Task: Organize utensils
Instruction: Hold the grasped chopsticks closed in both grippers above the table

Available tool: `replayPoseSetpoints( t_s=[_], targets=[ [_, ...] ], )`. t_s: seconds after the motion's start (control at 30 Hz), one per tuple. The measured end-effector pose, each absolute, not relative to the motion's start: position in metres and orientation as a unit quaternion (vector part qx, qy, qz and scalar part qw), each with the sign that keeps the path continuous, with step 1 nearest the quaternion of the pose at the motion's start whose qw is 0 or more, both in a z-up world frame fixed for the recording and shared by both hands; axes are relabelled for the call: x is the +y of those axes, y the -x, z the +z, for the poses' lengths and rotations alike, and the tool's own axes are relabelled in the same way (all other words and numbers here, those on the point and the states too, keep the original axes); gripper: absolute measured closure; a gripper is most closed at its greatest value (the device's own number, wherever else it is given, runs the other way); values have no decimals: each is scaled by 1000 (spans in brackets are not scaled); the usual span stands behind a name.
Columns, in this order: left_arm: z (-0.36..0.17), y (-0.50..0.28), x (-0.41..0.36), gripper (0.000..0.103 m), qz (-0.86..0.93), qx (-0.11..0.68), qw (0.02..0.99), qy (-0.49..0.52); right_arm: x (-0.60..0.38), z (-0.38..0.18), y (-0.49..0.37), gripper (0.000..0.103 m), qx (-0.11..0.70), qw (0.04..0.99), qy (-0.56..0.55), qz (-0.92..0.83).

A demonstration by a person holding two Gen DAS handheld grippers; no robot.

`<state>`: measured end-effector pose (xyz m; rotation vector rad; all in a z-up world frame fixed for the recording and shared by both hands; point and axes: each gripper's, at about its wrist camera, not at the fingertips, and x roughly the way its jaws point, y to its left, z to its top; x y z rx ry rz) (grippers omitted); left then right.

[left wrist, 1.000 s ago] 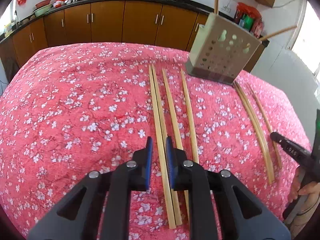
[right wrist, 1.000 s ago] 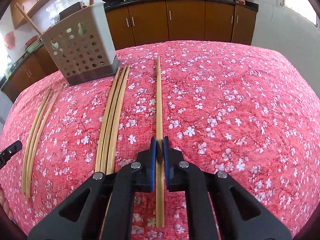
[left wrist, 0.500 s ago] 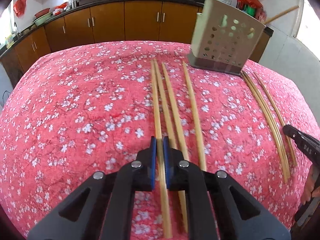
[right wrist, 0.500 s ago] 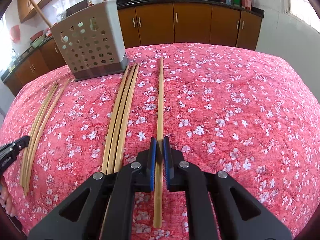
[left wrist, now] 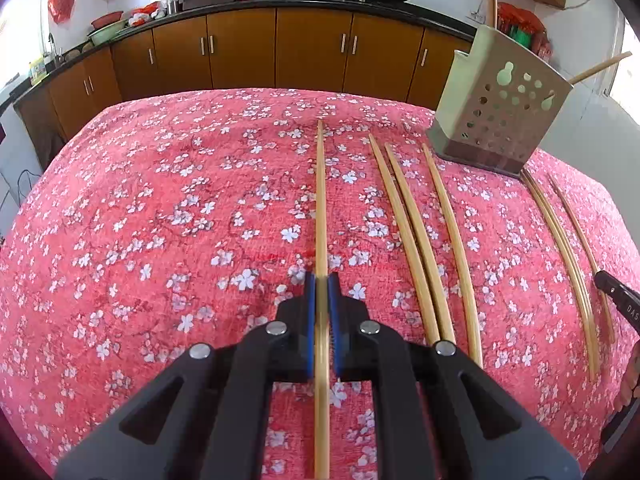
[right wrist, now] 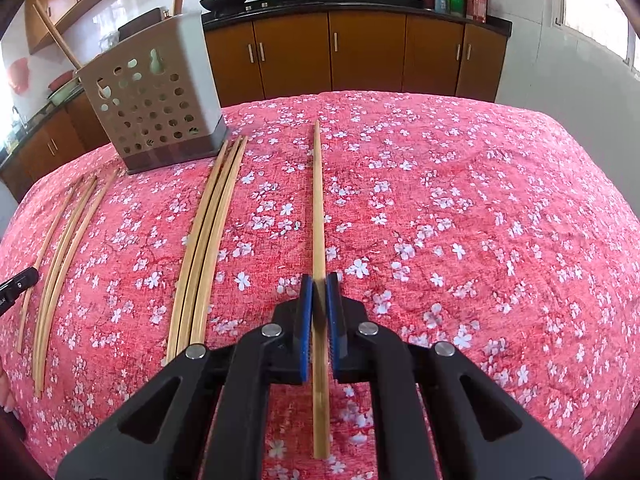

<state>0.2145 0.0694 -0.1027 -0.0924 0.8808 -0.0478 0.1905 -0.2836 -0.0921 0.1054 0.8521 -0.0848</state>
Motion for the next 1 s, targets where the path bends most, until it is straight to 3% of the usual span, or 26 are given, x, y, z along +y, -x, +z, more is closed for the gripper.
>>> replayPoseSetpoints(
  t_s=[1.0],
  targets=[
    [-99, -212, 75, 92, -28, 427, 901, 69, -283, -92, -189, 94, 413, 909, -46, -42]
  ],
)
